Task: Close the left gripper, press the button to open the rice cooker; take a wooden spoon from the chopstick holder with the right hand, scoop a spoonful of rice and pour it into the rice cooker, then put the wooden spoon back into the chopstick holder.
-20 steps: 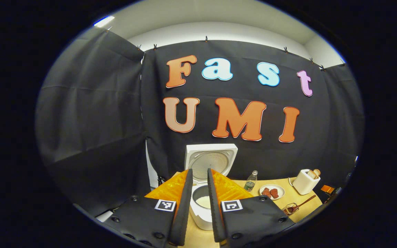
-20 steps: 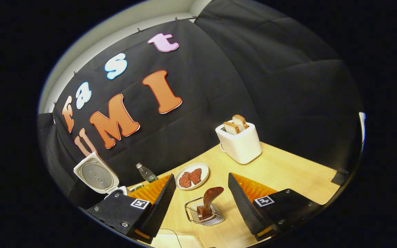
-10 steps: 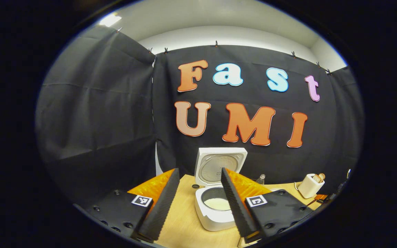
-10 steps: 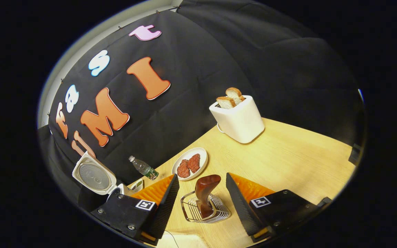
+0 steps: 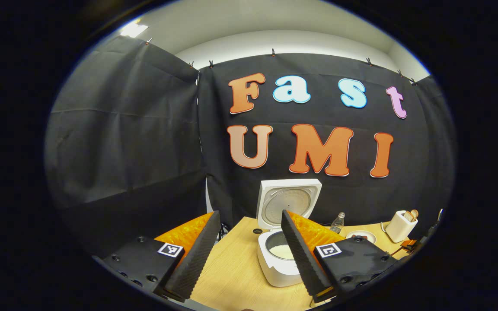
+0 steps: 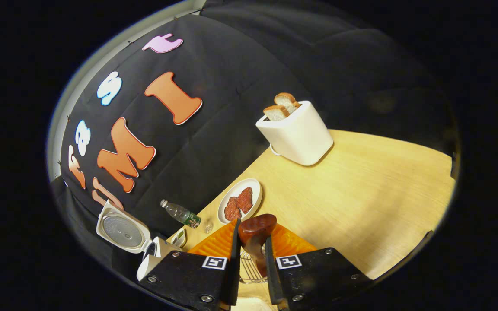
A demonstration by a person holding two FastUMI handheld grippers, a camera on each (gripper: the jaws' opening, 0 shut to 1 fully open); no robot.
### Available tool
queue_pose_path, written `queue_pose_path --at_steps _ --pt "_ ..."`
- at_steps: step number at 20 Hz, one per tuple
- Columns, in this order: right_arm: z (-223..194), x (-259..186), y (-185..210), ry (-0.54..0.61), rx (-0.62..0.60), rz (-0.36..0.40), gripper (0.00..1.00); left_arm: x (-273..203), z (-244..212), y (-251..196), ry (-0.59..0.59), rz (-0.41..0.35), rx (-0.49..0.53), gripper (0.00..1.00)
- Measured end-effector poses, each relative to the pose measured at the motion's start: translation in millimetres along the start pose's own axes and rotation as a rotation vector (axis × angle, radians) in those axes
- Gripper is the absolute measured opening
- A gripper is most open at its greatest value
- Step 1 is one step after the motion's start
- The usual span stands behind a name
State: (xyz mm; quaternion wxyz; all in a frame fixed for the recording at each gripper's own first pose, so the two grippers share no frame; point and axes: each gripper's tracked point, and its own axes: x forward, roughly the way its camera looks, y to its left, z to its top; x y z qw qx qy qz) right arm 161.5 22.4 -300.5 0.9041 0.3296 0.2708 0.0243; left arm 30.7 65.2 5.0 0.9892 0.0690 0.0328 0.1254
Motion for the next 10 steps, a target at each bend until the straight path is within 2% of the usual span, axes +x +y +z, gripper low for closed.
queue_pose_path --at_steps 4,10 --pt "-2 2 5 0.023 -0.004 -0.036 0.19 -3 -4 3 0.000 0.001 0.022 0.96" --pt "35 -33 56 -0.058 -0.165 0.006 0.17 -8 0 12 -0.013 -0.015 -0.023 0.96"
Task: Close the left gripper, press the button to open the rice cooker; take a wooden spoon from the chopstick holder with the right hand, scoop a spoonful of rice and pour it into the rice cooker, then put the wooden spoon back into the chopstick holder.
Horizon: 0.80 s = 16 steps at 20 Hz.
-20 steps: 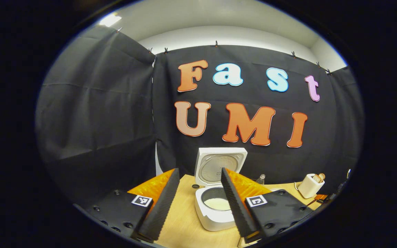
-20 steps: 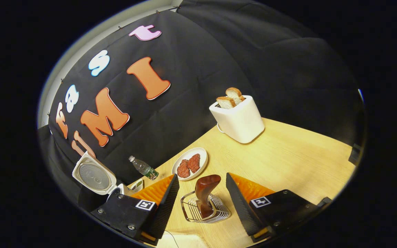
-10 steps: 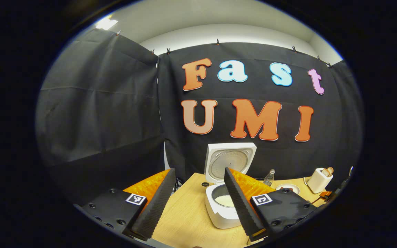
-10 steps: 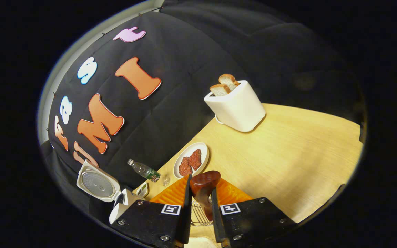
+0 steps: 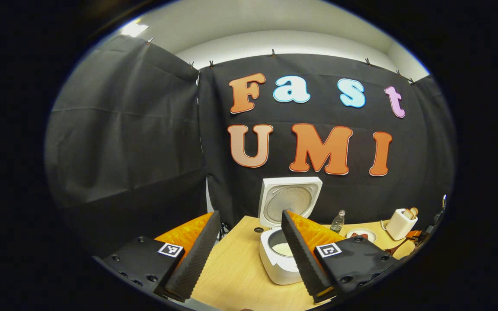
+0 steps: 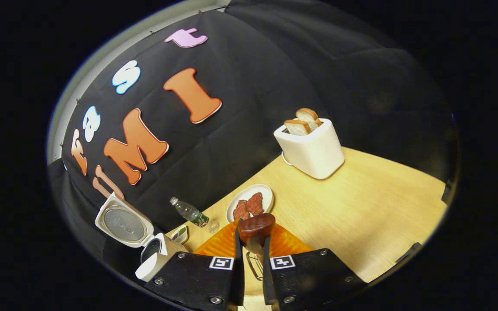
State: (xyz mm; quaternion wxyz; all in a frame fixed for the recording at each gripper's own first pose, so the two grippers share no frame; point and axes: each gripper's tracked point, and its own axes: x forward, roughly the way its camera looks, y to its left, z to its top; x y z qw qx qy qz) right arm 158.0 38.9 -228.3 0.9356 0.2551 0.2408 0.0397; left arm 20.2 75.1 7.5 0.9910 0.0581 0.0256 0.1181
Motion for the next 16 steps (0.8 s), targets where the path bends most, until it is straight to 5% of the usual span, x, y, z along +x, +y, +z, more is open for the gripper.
queue_pose_path --at_steps 7,16 --pt "23 -80 55 -0.073 -0.115 0.071 0.17 2 1 5 -0.012 -0.051 -0.020 0.96" --pt "-50 -146 94 -0.022 -0.195 0.136 0.16 13 -4 13 -0.002 -0.100 0.002 0.96"
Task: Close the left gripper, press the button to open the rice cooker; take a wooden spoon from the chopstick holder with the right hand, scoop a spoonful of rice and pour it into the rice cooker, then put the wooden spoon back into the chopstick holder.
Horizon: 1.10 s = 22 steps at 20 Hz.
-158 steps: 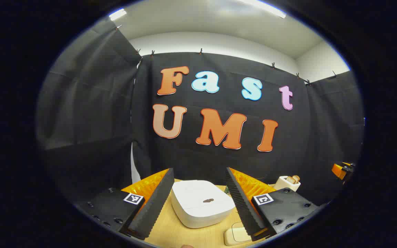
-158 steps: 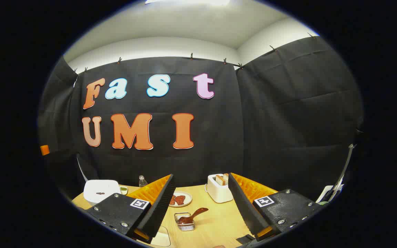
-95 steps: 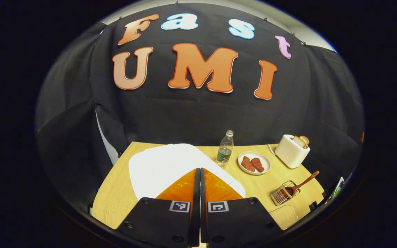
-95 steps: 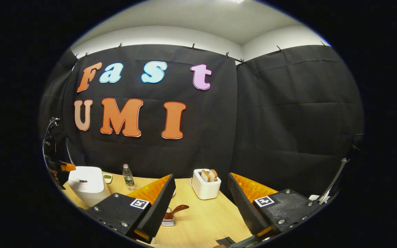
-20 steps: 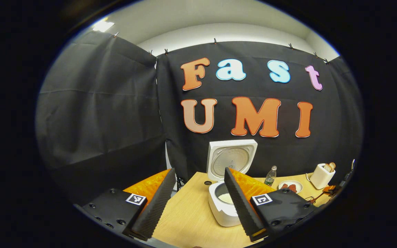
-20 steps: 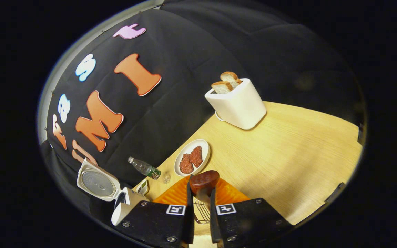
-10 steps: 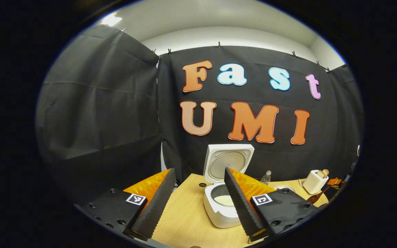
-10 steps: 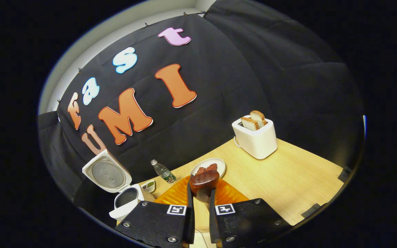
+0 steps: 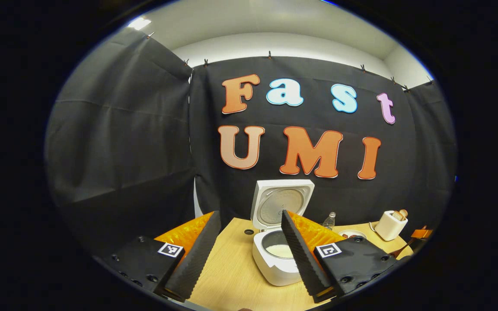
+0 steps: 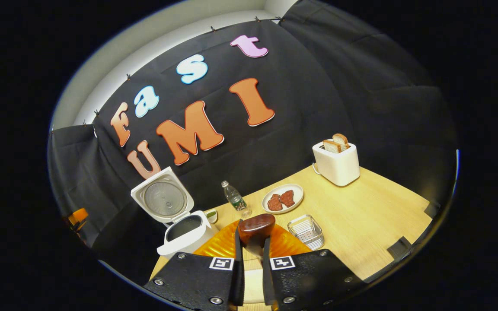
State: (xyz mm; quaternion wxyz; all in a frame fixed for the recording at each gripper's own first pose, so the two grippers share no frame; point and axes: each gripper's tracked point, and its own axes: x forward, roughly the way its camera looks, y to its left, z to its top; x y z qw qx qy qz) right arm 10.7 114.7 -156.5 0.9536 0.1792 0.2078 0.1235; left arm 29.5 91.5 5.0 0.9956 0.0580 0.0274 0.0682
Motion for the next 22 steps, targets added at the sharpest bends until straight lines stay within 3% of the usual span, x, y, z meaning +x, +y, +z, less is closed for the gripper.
queue_pose_path --at_steps 8,14,16,18,22 --pt "-71 6 21 0.086 -0.239 -0.074 0.16 -1 -9 7 0.010 -0.017 0.024 0.96" --pt "-116 19 13 0.146 -0.365 -0.125 0.16 3 -21 15 0.036 -0.010 0.029 0.96" --pt "-134 21 2 0.177 -0.357 -0.146 0.12 4 -26 19 0.046 -0.007 0.034 0.96" --pt "-130 23 0 0.149 -0.292 -0.160 0.17 6 -29 21 0.054 -0.003 0.033 0.96" --pt "-138 19 0 0.165 -0.091 -0.132 0.17 9 -37 21 0.072 -0.002 0.011 0.96"
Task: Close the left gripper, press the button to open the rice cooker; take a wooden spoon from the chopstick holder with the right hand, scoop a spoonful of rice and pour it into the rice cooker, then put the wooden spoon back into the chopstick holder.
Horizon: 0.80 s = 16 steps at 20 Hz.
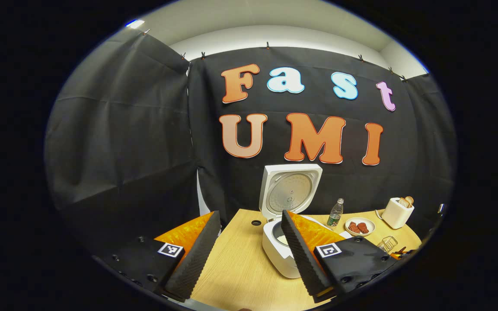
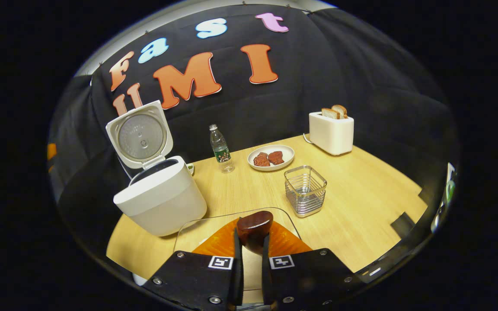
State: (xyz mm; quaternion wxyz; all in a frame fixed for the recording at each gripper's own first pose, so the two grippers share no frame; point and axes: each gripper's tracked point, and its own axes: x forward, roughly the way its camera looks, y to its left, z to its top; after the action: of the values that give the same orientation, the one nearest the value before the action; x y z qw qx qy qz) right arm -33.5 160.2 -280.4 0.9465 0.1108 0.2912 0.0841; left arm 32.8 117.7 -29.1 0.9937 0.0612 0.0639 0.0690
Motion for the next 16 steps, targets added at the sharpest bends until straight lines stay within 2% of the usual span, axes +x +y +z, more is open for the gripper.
queue_pose_path --at_steps 2,4,11,16 --pt "-4 0 8 0.010 0.110 0.048 0.17 0 -3 1 0.006 0.001 -0.010 0.96" --pt "-9 1 15 0.009 0.166 0.079 0.17 2 -4 3 0.009 0.005 -0.010 0.96" --pt "-11 12 40 0.014 0.188 0.125 0.17 8 -11 -1 0.022 -0.001 -0.023 0.96" --pt "-11 19 37 0.039 0.327 0.140 0.17 11 -15 -2 0.037 0.001 -0.044 0.96"
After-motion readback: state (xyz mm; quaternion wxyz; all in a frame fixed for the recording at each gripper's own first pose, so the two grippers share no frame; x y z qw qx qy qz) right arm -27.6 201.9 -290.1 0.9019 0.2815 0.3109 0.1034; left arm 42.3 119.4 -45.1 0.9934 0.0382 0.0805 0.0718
